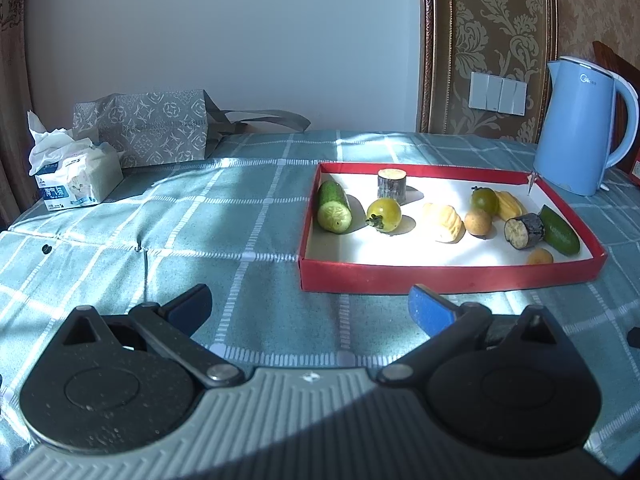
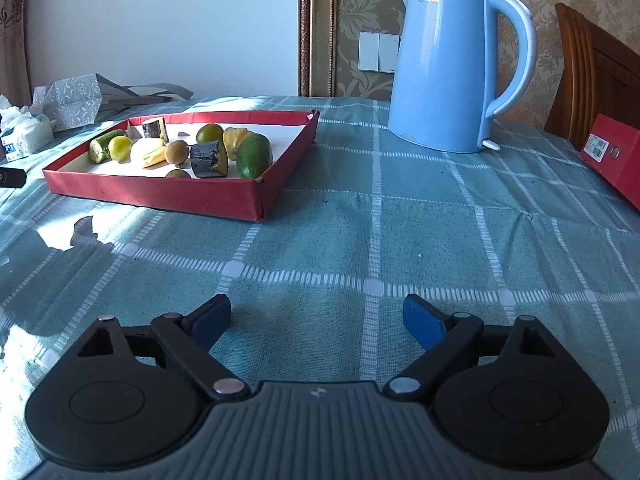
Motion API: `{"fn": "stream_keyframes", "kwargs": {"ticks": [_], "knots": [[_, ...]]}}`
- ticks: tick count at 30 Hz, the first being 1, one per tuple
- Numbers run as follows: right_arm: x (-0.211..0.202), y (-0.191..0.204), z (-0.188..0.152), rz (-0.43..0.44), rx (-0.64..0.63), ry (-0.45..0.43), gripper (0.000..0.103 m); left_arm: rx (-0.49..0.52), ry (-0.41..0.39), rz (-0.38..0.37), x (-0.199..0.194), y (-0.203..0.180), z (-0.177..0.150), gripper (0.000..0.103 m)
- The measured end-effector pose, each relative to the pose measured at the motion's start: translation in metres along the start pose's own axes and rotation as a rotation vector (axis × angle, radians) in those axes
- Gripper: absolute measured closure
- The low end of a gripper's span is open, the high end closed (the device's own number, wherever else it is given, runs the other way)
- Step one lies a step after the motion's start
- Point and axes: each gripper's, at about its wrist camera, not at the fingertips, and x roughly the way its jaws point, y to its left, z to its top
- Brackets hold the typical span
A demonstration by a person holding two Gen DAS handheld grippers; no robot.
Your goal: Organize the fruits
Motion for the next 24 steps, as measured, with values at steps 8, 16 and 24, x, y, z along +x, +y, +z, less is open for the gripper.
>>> {"fn": "stream_keyframes", "kwargs": {"ticks": [8,16,24], "knots": [[0.003,-0.008,0.0,0.017,0.026,0.018,0.0,0.011,-0.009,0.004,0.012,0.005,0.002,0.0],[0.003,-0.008,0.0,0.017,0.027,0.018,0.0,-0.022,-0.008,-0.011,0.02,0.014,0.001,0.0],[0.004,-0.008,0.0,0.019,0.025,0.018,0.0,-0.041,-0.001,-0.021,0.025,0.019,-0.001,0.0]]}}
